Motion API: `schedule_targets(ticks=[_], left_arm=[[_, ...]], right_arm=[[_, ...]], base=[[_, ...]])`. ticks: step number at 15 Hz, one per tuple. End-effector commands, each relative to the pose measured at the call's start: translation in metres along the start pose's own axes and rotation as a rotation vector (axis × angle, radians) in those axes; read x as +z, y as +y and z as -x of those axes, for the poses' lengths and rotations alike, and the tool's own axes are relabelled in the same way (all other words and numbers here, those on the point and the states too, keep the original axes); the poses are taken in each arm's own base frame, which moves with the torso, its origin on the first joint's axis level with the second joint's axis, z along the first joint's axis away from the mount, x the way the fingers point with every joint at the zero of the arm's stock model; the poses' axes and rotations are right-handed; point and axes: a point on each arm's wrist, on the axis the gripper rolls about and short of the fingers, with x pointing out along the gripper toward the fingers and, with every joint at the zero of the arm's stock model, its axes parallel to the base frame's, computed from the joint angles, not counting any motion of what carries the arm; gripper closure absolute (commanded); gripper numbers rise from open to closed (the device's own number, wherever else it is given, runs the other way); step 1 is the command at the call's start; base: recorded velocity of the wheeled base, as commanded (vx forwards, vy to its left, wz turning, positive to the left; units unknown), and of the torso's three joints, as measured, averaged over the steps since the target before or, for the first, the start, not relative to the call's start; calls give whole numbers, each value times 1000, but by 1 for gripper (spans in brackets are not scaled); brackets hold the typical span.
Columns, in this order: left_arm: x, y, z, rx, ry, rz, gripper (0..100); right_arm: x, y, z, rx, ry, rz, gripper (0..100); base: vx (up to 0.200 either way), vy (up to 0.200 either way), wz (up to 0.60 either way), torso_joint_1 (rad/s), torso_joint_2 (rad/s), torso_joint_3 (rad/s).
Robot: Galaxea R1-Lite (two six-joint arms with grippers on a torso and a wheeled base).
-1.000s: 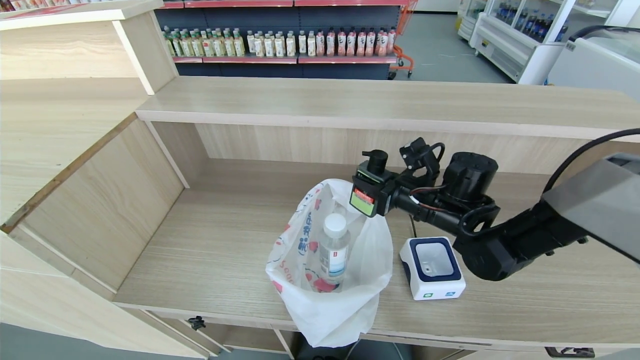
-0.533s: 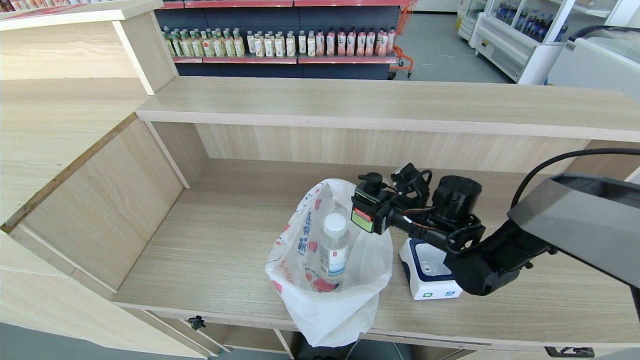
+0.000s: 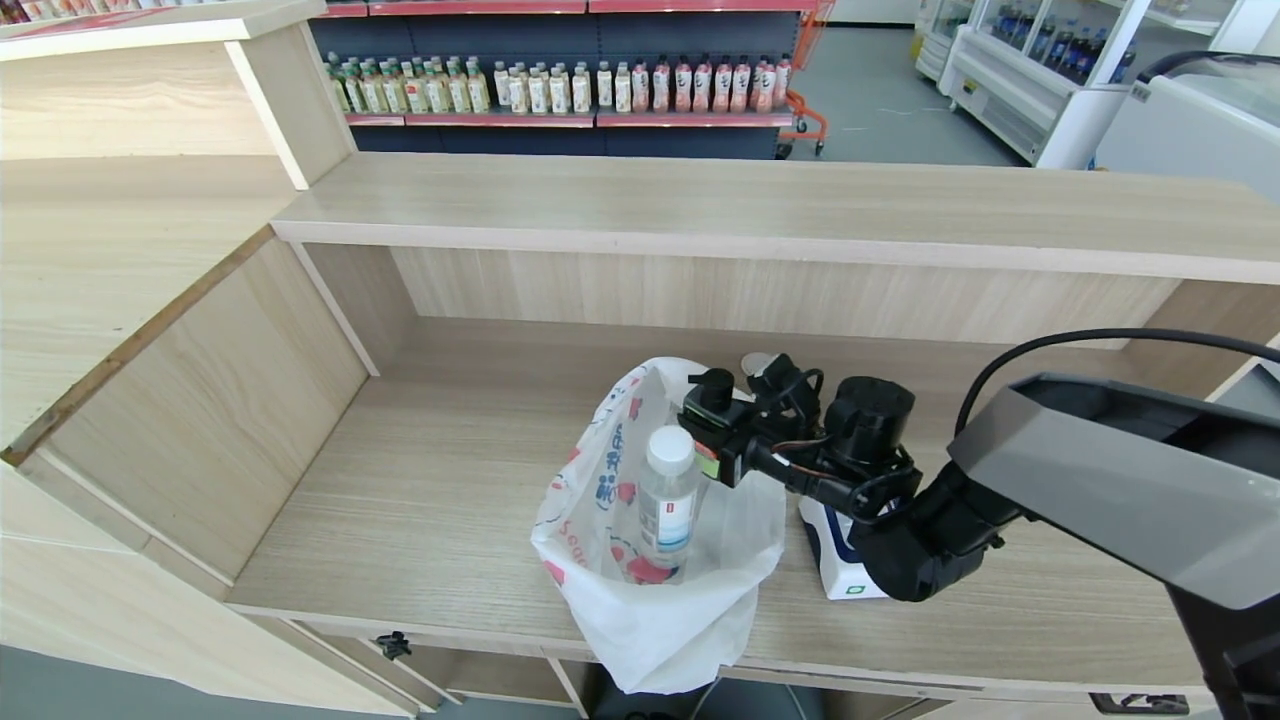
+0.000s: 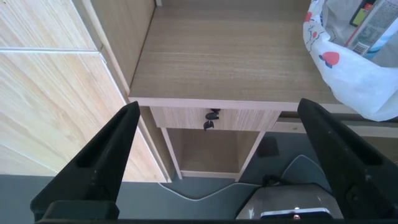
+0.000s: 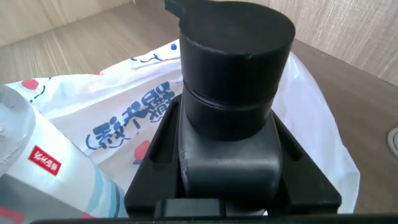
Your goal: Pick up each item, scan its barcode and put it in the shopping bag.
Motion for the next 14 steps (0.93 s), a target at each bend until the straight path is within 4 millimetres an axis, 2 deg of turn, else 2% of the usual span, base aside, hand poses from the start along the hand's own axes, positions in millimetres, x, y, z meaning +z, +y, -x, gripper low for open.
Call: schedule_targets(ticks=[1, 14], left_arm=[[0, 0, 0, -1, 0, 0, 0], [0, 0, 0, -1, 0, 0, 0]], right_arm=[[-11, 4, -6, 12, 10, -5, 100], [-32, 9, -13, 25, 36, 20, 100]], base=[[0, 0, 0, 0, 0, 0], [0, 0, 0, 0, 0, 0]])
